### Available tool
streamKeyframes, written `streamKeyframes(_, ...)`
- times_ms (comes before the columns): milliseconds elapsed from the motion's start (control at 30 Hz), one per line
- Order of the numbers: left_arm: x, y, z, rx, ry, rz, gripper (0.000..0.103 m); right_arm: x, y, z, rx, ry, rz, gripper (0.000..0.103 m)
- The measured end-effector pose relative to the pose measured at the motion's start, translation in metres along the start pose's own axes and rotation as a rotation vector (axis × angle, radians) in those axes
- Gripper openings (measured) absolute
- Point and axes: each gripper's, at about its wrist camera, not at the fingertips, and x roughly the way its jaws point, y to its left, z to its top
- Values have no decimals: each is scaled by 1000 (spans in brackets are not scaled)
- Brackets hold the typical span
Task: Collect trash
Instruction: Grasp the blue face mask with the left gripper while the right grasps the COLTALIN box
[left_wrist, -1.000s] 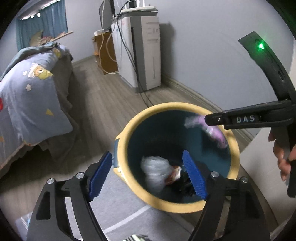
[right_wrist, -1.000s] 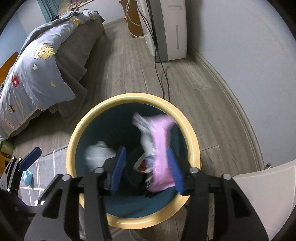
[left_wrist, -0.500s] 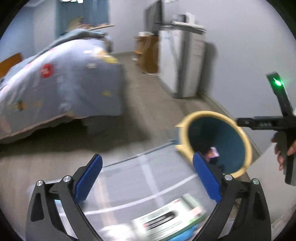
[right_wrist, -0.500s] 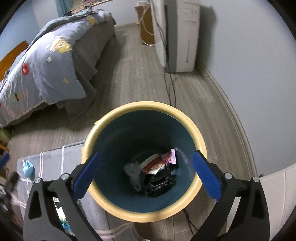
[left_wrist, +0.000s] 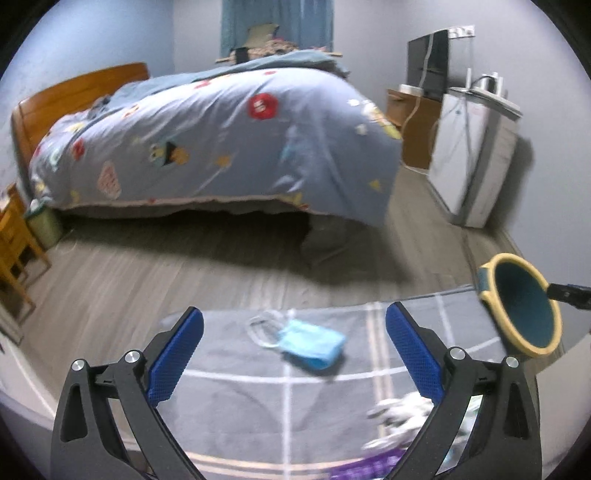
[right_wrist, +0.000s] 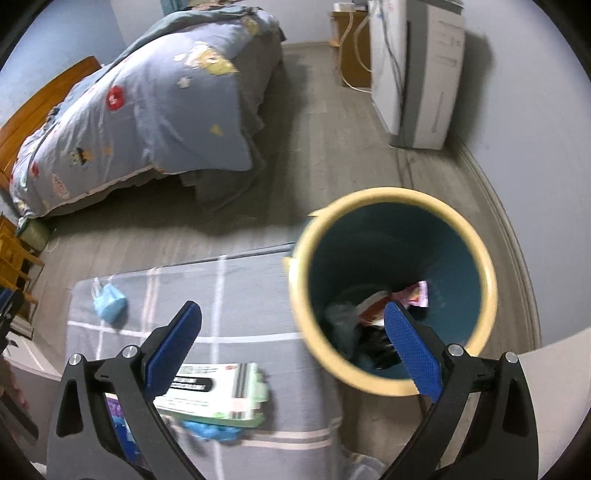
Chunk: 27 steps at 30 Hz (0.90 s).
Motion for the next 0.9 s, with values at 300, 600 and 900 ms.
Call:
streamKeyframes(300, 33, 23, -10, 13, 54, 15, 98, 30, 30, -43, 44, 105, -63, 97)
streamKeyframes(600, 89, -4, -22, 138, 140, 32, 98, 63, 33, -61, 81, 181, -91, 97)
streamKeyframes(900, 133, -33, -37, 236, 218, 8, 98, 81, 33, -55, 62, 206, -65, 97)
